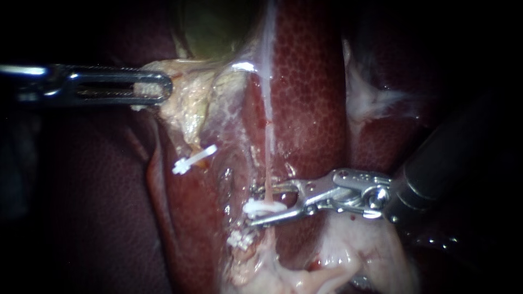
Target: Going back second clip right tube
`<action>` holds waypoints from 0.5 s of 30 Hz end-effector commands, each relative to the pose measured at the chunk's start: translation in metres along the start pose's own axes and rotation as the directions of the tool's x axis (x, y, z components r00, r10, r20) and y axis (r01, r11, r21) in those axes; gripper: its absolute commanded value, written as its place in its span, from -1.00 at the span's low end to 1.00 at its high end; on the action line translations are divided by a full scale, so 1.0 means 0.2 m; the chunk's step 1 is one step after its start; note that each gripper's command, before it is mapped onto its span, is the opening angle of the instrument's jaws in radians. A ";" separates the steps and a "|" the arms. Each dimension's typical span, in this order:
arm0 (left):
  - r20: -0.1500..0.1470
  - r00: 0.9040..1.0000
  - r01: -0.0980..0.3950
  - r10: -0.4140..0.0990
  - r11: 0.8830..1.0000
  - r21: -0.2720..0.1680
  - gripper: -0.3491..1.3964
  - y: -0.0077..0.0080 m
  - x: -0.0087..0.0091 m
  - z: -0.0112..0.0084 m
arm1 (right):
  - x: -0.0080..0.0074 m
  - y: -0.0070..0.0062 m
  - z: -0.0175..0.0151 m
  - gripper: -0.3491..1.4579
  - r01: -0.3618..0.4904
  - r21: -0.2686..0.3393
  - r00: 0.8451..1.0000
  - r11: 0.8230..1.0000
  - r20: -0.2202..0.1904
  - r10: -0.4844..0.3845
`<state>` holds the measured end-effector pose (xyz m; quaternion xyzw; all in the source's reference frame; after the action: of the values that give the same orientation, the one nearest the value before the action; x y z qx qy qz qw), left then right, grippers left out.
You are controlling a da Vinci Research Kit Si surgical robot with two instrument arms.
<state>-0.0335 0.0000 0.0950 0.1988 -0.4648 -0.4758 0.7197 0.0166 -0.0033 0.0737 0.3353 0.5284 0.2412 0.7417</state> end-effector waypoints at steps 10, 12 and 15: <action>0.000 1.000 0.000 0.000 1.000 0.001 -0.85 0.000 0.000 0.000 | 0.003 -0.001 -0.016 0.05 0.033 0.011 0.999 0.999 0.003 -0.033; 0.000 1.000 0.000 0.000 1.000 0.001 -0.85 0.000 0.000 -0.001 | 0.006 -0.003 -0.021 0.05 0.040 0.016 0.999 0.999 0.003 -0.040; 0.000 1.000 -0.001 0.001 1.000 0.001 -0.85 0.000 0.000 -0.001 | 0.013 -0.008 -0.029 0.05 0.066 0.021 0.998 0.998 0.003 -0.066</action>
<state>-0.0333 -0.0001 0.0950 0.1991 -0.4651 -0.4753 0.7198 0.0117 -0.0008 0.0689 0.3251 0.5417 0.2071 0.7470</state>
